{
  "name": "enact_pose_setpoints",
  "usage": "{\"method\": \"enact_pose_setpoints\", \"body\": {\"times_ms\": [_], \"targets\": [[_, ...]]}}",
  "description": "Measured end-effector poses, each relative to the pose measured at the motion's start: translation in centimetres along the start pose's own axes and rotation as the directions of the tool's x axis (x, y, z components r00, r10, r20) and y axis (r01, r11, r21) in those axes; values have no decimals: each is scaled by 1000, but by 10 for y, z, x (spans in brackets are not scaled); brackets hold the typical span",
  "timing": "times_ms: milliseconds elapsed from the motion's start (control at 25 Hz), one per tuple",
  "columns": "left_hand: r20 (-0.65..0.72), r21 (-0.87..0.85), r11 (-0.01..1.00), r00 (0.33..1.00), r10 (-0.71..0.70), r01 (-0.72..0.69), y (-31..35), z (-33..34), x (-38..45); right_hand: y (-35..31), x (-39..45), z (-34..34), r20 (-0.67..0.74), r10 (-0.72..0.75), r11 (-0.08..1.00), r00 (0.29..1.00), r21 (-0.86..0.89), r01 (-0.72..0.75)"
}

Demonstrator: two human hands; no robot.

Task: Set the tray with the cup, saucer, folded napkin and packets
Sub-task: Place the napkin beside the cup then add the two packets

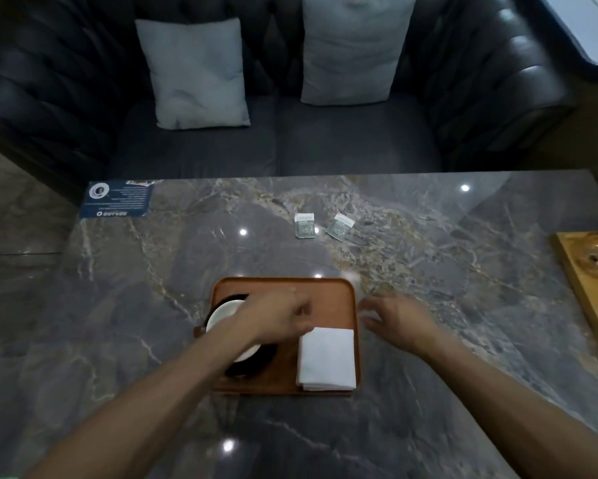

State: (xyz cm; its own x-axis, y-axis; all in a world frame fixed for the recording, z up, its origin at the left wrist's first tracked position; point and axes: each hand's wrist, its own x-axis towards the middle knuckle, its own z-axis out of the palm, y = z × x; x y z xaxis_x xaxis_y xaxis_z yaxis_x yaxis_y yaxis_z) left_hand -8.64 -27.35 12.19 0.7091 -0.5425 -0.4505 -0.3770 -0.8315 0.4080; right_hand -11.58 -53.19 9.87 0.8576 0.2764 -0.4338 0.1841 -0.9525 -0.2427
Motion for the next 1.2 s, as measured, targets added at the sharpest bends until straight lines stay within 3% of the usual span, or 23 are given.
{"method": "enact_pose_setpoints", "body": {"times_ms": [120,360,720,1000,1200], "targets": [[35,52,998,999,-41,40,-25,-38,41,17,41,-32,-10,16,1000,1000,-23,-16],[-9,10,987,987,-162,162,-77,-77,120,48,121,-68,-57,152,984,987,102,-146],[-94,-45,977,972,-213,210,-107,-54,204,45,204,-41,-42,228,973,973,36,-227],[-228,-36,980,954,-197,194,-105,-30,215,36,220,-26,-128,291,948,948,173,-267],[-196,-105,959,940,-280,264,-98,-36,218,40,224,-25,-89,307,941,947,179,-288]]}}
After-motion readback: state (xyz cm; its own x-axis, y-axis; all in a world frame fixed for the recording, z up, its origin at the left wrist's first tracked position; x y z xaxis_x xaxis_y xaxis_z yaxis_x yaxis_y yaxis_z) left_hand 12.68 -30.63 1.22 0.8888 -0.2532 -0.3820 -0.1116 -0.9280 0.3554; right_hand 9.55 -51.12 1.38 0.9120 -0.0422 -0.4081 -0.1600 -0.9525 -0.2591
